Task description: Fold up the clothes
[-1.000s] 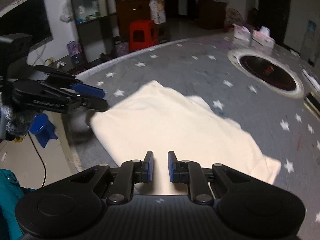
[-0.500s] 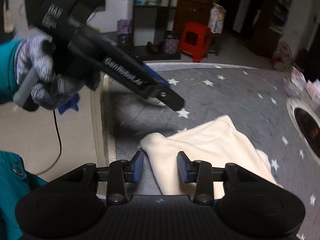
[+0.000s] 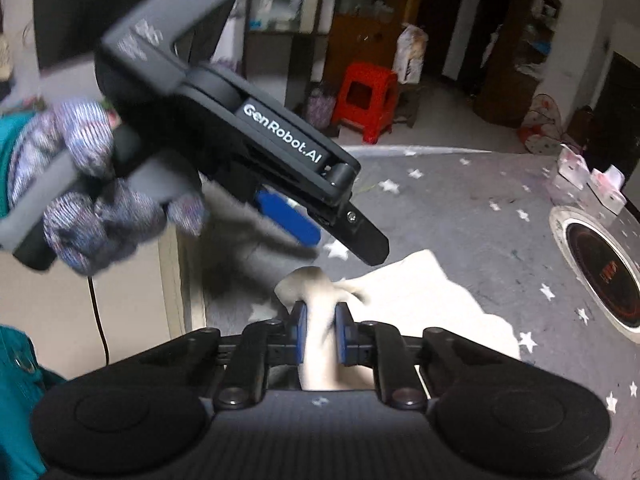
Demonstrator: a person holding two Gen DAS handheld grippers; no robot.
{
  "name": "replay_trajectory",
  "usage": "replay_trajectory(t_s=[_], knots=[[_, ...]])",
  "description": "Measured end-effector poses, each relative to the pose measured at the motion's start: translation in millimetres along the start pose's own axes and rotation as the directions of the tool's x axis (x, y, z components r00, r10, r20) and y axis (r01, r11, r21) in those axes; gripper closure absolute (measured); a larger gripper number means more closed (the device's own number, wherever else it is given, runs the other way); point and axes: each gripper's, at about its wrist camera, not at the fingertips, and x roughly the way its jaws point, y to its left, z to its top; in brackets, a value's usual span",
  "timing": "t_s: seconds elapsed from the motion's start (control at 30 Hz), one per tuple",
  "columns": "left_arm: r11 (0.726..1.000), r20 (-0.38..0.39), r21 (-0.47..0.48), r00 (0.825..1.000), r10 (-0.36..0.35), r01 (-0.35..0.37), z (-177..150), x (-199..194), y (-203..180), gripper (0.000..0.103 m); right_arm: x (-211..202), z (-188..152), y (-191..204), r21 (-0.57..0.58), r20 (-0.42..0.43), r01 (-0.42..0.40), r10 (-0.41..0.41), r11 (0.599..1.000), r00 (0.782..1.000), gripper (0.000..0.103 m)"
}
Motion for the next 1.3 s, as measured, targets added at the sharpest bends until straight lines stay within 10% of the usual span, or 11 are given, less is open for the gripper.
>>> replay_trajectory(t_s=[0.4,0.67,0.8,1.1,1.3], knots=[[0.963,-0.106,-0.256,0.987,-0.117,0.087,1,41,4,0.028,-28,-5,-23,0.083,0.1,-0.011,0.002,0.996,0.995,0.092],[0.945,-0.15,-0.317,0.979,-0.137,0.084,-1,59,10,0.078,-27,-12,-24,0.083,0.104,-0.046,0.038,0.995,0.994,0.092],[0.946,-0.154,-0.316,0.98,-0.126,0.072,-1,61,13,0.08,-27,-16,-28,0.098,0.09,-0.057,0.049,0.994,0.995,0.084],[0.966,-0.156,-0.252,0.983,-0.099,0.057,3,60,7,0.081,-42,-45,-67,0.251,0.04,0.093,-0.107,0.964,0.994,0.078],[0.978,-0.155,-0.204,0.985,-0.081,0.048,3,61,1,0.081,-55,-91,-112,0.436,-0.051,0.249,-0.252,0.865,0.966,0.074]])
